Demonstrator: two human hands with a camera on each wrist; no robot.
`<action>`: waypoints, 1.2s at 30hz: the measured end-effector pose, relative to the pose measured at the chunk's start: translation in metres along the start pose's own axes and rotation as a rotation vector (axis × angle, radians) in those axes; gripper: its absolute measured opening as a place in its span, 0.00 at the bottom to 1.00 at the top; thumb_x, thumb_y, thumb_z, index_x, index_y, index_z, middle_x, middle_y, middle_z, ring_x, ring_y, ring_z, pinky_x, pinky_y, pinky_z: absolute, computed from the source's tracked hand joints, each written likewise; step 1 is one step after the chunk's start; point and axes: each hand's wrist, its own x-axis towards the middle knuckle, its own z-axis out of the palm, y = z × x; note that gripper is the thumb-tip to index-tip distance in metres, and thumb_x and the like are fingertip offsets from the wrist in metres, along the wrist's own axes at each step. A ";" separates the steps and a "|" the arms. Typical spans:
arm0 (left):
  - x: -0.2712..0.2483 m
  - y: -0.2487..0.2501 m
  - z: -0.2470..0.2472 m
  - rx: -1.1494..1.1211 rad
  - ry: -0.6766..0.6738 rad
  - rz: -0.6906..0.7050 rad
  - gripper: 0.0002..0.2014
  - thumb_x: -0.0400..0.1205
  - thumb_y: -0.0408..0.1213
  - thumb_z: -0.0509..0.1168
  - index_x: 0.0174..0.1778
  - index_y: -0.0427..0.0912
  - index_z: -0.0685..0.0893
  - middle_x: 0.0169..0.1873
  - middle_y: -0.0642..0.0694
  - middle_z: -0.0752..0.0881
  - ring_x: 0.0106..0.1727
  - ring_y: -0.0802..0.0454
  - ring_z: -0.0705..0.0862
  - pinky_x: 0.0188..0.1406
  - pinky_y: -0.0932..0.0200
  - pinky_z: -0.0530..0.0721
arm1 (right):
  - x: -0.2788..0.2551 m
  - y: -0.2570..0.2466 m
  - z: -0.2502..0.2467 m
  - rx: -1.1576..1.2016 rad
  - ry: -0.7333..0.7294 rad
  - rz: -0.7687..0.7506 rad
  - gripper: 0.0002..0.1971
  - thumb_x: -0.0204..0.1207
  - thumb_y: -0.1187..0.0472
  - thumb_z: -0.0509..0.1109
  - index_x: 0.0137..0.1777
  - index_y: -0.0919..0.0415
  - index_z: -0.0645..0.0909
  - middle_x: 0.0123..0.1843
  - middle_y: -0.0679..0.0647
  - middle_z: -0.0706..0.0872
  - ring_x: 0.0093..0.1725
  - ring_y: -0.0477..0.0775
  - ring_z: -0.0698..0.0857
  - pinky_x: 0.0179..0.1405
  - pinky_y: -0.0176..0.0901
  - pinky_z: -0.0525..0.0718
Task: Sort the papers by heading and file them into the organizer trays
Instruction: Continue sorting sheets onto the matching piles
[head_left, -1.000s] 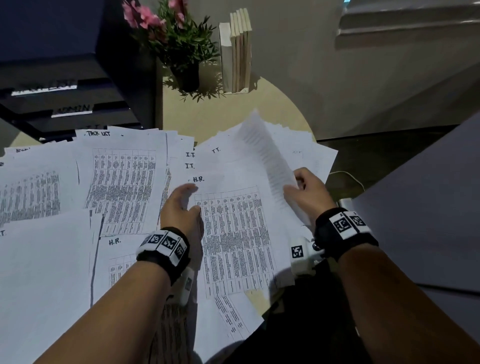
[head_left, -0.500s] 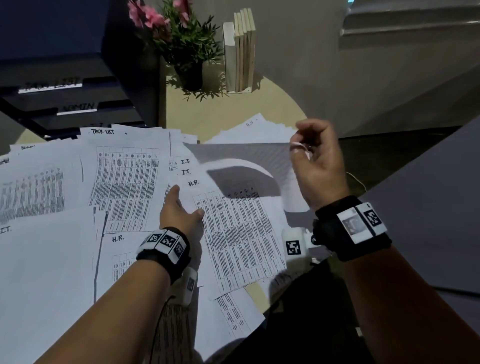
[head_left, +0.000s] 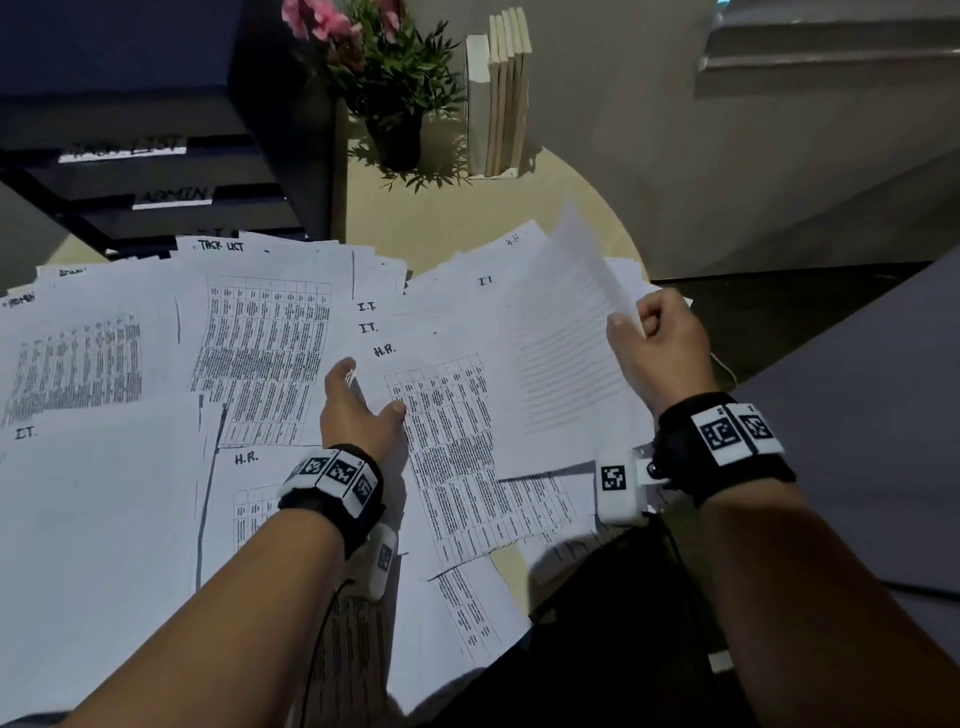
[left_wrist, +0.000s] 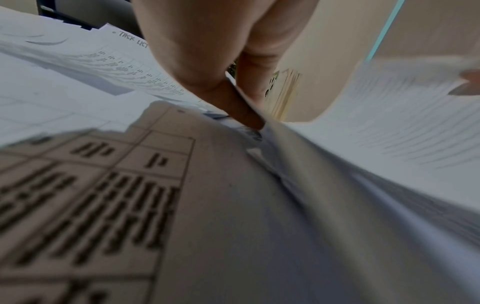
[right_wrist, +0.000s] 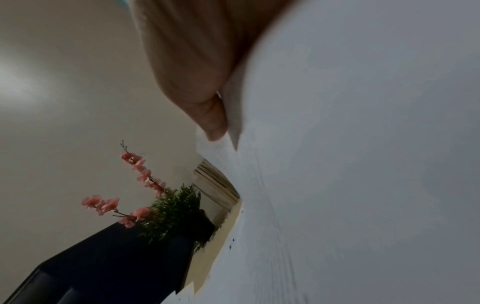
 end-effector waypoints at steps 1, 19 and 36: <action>-0.001 0.000 -0.001 0.001 -0.001 0.005 0.38 0.78 0.34 0.75 0.80 0.52 0.62 0.70 0.33 0.79 0.71 0.35 0.78 0.68 0.42 0.79 | -0.001 0.002 0.001 -0.043 -0.035 0.018 0.08 0.78 0.55 0.70 0.48 0.58 0.75 0.35 0.47 0.76 0.34 0.49 0.76 0.34 0.42 0.74; -0.011 -0.013 -0.013 -0.040 0.159 0.123 0.25 0.84 0.32 0.65 0.78 0.51 0.74 0.39 0.53 0.85 0.34 0.62 0.81 0.28 0.68 0.75 | -0.003 0.008 -0.013 -0.533 -0.233 -0.072 0.18 0.83 0.49 0.65 0.36 0.60 0.72 0.33 0.54 0.78 0.38 0.59 0.79 0.32 0.46 0.70; -0.006 -0.025 -0.026 0.038 0.264 0.257 0.09 0.87 0.38 0.63 0.59 0.38 0.79 0.38 0.45 0.85 0.34 0.51 0.82 0.34 0.59 0.79 | -0.012 0.008 0.005 -0.149 -0.238 0.034 0.09 0.75 0.56 0.63 0.43 0.61 0.80 0.40 0.58 0.86 0.42 0.64 0.85 0.44 0.52 0.87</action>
